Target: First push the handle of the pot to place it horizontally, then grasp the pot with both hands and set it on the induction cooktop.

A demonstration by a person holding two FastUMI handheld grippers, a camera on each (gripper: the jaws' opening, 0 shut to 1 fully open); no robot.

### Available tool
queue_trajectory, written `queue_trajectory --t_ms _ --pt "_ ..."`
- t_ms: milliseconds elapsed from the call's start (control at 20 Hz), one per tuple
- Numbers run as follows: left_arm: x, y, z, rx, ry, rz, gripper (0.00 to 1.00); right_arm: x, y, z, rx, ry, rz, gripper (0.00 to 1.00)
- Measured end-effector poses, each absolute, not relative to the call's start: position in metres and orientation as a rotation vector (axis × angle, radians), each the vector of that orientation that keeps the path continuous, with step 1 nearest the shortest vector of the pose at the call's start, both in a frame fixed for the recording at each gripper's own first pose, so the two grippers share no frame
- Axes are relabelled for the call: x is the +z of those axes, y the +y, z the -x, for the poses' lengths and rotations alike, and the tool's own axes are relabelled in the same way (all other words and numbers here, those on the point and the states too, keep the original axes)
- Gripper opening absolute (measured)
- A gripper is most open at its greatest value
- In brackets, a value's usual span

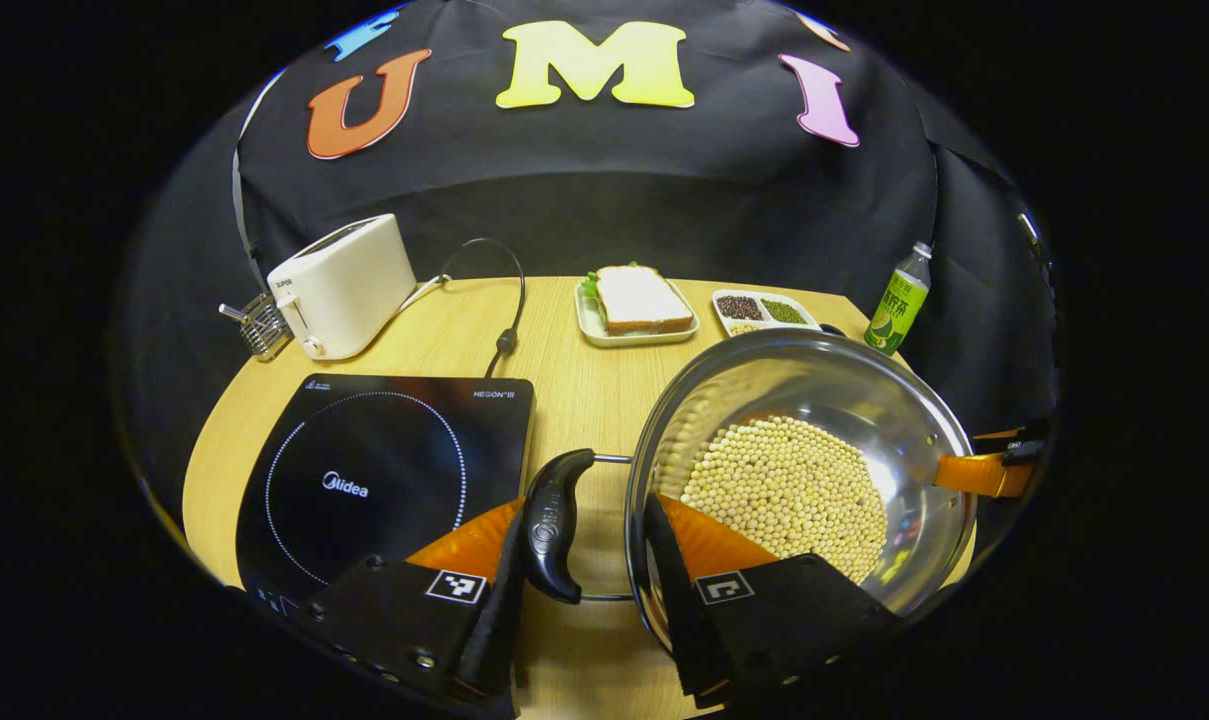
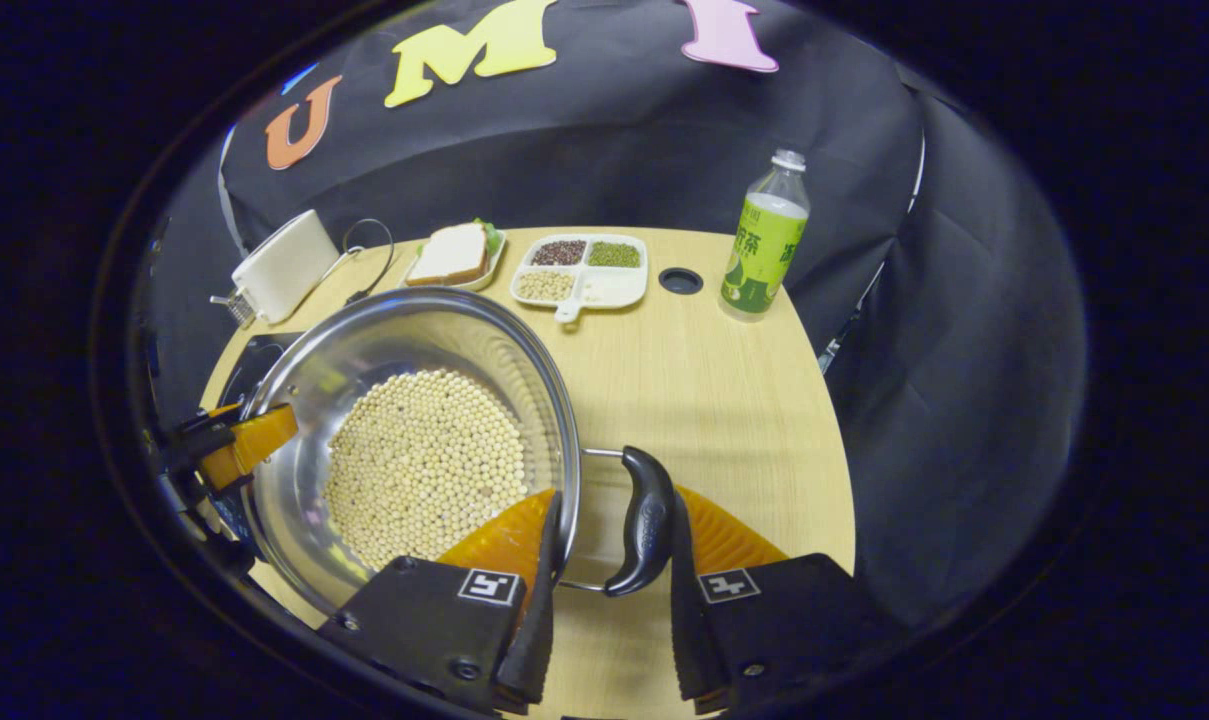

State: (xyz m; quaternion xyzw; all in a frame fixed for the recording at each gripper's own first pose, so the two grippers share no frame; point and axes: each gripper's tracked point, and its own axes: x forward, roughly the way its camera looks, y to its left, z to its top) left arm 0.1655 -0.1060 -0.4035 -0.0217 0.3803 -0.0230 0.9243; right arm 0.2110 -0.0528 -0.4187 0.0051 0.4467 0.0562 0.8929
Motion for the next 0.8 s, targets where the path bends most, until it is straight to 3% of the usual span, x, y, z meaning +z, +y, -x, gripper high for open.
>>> queue_trajectory --t_ms 800 --pt "-0.347 -0.014 -0.15 -0.011 0.717 0.048 0.61 -0.355 0.038 -0.187 0.138 0.854 -0.007 0.48"
